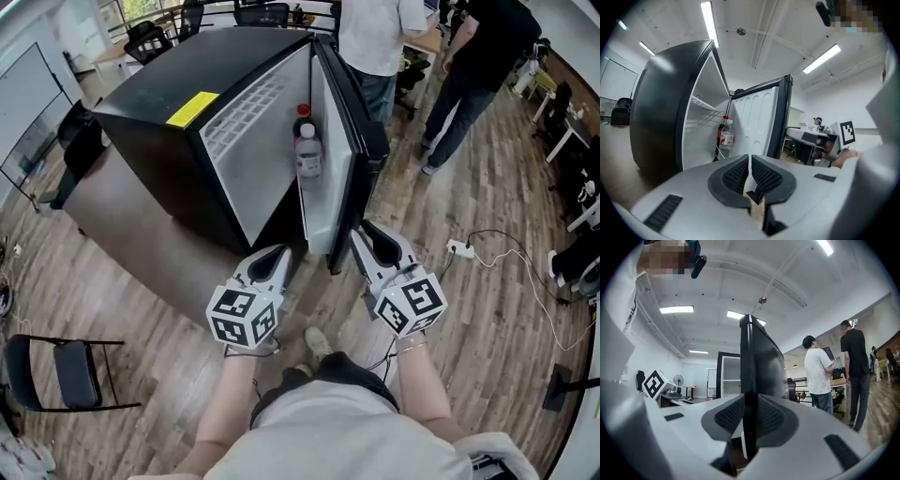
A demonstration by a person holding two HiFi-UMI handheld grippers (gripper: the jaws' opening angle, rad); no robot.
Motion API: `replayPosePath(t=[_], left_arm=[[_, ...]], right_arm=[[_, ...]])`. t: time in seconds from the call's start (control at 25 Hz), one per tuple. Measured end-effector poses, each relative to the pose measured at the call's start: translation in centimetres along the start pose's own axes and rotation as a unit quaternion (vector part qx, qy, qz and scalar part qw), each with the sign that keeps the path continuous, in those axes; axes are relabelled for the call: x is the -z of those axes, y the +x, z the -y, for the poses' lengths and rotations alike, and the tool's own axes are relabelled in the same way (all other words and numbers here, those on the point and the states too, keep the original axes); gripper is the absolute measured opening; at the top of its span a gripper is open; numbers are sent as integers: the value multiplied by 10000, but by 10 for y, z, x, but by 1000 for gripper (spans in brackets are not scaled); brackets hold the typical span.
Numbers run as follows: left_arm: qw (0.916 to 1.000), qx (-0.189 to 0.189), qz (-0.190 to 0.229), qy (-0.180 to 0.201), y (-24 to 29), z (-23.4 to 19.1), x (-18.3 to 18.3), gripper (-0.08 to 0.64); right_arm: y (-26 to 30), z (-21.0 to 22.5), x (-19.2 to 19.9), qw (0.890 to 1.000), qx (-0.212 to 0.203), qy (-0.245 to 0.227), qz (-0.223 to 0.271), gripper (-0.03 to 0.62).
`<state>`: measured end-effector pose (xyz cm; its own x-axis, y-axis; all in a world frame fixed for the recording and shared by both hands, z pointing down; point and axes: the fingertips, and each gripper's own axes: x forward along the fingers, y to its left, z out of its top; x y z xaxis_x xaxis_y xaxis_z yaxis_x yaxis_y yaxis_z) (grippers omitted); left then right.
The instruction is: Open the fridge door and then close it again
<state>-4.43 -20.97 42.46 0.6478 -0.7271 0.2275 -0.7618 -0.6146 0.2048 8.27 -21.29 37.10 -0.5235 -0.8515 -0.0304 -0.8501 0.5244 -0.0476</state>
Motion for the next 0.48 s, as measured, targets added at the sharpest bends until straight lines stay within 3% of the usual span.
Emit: replayPosePath(t=[0.16,0.48], left_arm=[[9996,-276,28,-46,-16,-15,-1,21],[9970,-761,59,-112,-30,-52,-3,21]], right_arm=[[17,-23,1,9991,-404,85,70,69],[63,-73,5,9940,-1070,-207,-11,38]])
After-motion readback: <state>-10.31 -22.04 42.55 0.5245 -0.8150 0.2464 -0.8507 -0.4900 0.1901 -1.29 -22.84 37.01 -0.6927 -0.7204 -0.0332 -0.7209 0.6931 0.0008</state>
